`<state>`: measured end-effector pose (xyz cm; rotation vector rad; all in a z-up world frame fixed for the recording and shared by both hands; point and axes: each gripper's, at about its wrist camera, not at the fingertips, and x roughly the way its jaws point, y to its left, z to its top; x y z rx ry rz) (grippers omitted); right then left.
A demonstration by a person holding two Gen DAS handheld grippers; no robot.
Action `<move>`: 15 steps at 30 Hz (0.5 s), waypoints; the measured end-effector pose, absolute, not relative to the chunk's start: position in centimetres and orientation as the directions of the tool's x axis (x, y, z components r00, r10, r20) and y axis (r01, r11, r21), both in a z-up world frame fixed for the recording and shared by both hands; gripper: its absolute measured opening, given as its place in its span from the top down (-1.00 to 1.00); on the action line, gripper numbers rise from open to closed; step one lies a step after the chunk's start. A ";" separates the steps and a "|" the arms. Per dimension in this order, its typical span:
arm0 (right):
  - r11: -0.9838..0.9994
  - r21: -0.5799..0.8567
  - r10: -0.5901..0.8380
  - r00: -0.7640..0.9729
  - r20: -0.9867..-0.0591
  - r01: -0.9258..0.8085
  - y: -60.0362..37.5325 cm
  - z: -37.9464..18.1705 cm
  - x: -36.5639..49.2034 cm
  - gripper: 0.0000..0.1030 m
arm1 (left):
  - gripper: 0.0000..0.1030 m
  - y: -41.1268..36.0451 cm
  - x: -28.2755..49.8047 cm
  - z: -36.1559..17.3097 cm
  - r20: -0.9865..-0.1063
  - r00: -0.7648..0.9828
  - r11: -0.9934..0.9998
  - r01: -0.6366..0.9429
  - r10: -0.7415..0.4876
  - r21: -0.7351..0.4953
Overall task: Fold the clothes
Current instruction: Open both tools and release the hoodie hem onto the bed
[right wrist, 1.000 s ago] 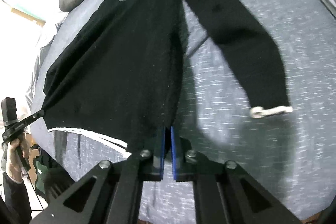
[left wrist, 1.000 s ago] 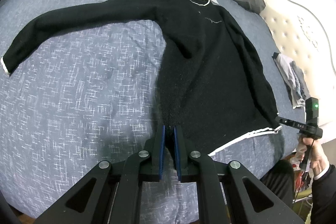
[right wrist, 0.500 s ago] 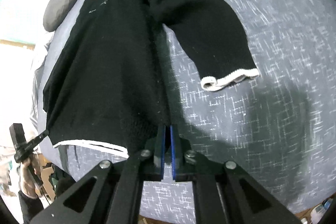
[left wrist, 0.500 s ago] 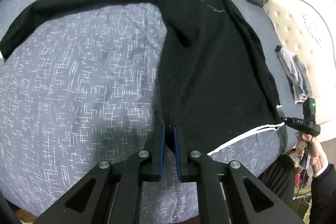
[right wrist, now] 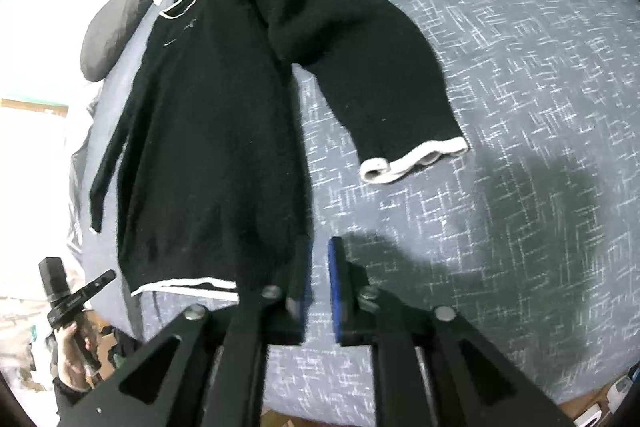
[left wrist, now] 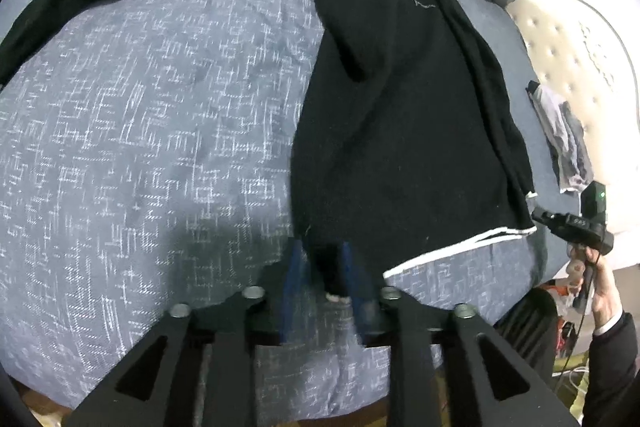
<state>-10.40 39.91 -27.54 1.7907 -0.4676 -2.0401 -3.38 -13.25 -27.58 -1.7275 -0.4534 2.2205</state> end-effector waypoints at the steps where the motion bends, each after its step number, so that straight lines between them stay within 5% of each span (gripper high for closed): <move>1: -0.866 0.494 -0.499 -0.106 -0.860 0.073 39.8 -27.4 -10.2 0.33 | 0.20 -13.3 -3.3 -27.8 -0.878 -0.231 -0.906 -0.034 0.419 -0.423; 2: -0.862 0.500 -0.506 -0.100 -0.857 0.080 39.7 -27.3 -10.1 0.21 | 0.18 -13.2 -3.2 -28.2 -0.878 -0.221 -0.903 -0.028 0.424 -0.429; 12: -0.877 0.474 -0.478 -0.049 -0.877 0.075 39.2 -29.3 -9.9 0.22 | 0.21 -12.2 -3.2 -30.8 -0.869 -0.195 -0.885 0.010 0.455 -0.465; 13: -0.876 0.477 -0.480 -0.050 -0.876 0.069 39.3 -29.4 -9.9 0.23 | 0.27 -12.0 -3.2 -30.9 -0.871 -0.194 -0.887 0.008 0.451 -0.461; 15: -0.871 0.485 -0.489 -0.053 -0.871 0.078 39.2 -29.5 -9.8 0.31 | 0.73 -11.6 -3.2 -31.2 -0.872 -0.187 -0.888 -0.004 0.453 -0.460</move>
